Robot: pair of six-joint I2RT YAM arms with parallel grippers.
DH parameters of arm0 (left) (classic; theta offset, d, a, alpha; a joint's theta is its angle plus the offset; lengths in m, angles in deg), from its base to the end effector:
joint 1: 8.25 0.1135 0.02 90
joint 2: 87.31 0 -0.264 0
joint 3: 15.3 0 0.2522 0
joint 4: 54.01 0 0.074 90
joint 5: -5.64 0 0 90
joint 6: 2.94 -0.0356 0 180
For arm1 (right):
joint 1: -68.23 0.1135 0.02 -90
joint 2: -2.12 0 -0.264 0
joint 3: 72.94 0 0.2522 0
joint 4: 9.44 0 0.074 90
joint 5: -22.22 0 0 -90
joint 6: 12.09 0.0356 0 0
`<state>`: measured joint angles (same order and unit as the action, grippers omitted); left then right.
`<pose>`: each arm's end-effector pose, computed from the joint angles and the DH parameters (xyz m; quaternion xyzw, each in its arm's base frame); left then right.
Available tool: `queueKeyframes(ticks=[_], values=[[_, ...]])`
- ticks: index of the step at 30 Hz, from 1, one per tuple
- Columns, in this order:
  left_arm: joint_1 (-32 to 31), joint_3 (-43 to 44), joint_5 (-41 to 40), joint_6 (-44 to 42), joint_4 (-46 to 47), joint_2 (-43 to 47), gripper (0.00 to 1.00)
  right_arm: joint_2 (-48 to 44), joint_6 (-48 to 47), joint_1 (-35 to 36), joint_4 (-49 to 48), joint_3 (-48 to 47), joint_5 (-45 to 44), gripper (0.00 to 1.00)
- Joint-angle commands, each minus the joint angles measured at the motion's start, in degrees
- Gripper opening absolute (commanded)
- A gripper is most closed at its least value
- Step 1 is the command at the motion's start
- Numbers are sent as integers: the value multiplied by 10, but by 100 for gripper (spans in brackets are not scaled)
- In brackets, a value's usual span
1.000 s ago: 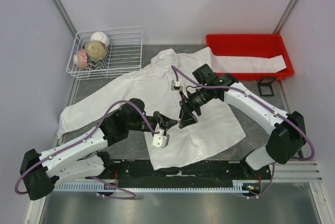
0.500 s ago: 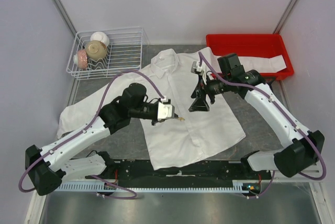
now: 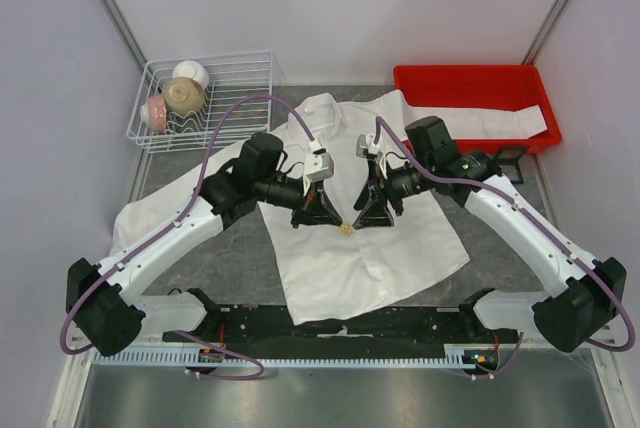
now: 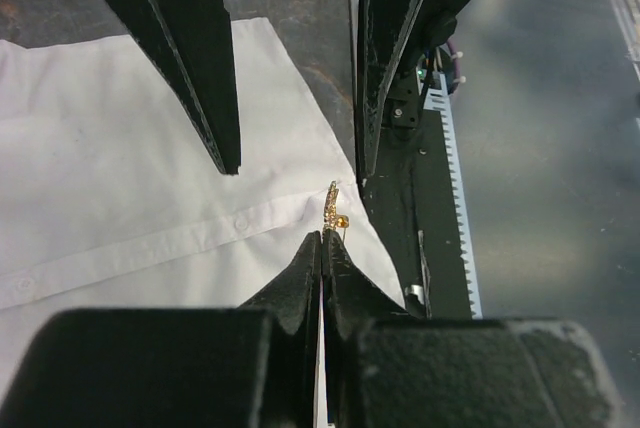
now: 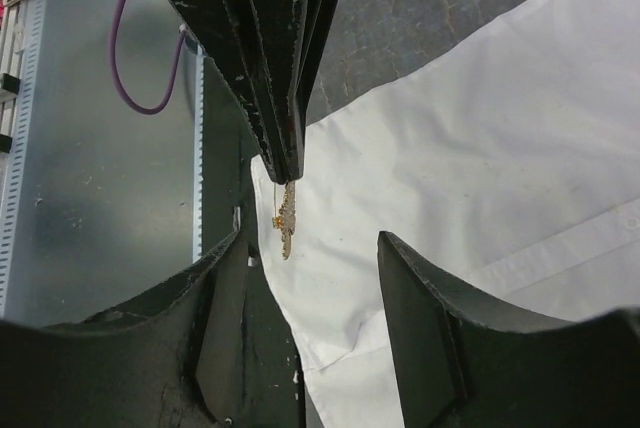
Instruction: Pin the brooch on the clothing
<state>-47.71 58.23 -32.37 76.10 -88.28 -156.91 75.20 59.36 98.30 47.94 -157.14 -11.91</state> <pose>0.1847 -0.1884 0.3298 0.5294 0.6126 -0.4786 0.3398 0.2064 0.1536 0.3468 -0.4966 0.6754 0.4656 0.2838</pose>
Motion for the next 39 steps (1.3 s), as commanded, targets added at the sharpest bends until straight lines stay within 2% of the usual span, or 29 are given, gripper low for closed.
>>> queueKeyframes(ticks=[1, 12, 15, 16, 19, 25, 29, 32, 39], values=[[3, 33, 50, 52, -5, -5, 2, -1, 22, 14, -40, 12, 20, 60], [4, 41, 52, 54, -15, -19, 2, 4, 62, 49, -74, 34, 27, 44], [4, 40, 51, 54, -15, -19, 2, 5, 63, 54, -74, 40, 25, 32], [4, 39, 51, 55, -15, -19, 2, 4, 62, 54, -73, 41, 24, 21], [12, 38, 51, 61, -10, -19, 2, 4, 66, 55, -75, 39, 20, 0], [64, 26, 68, 115, 30, -7, 3, 9, 104, 45, -103, 29, 18, 0], [79, 12, 74, 125, 46, 11, 31, 14, 125, 37, -121, 20, 23, 0], [79, -7, 85, 127, 53, 26, 39, 13, 145, 31, -136, 20, 27, 0], [77, -50, 84, 136, 90, 47, 44, 6, 245, 19, -222, 35, 42, 0]])
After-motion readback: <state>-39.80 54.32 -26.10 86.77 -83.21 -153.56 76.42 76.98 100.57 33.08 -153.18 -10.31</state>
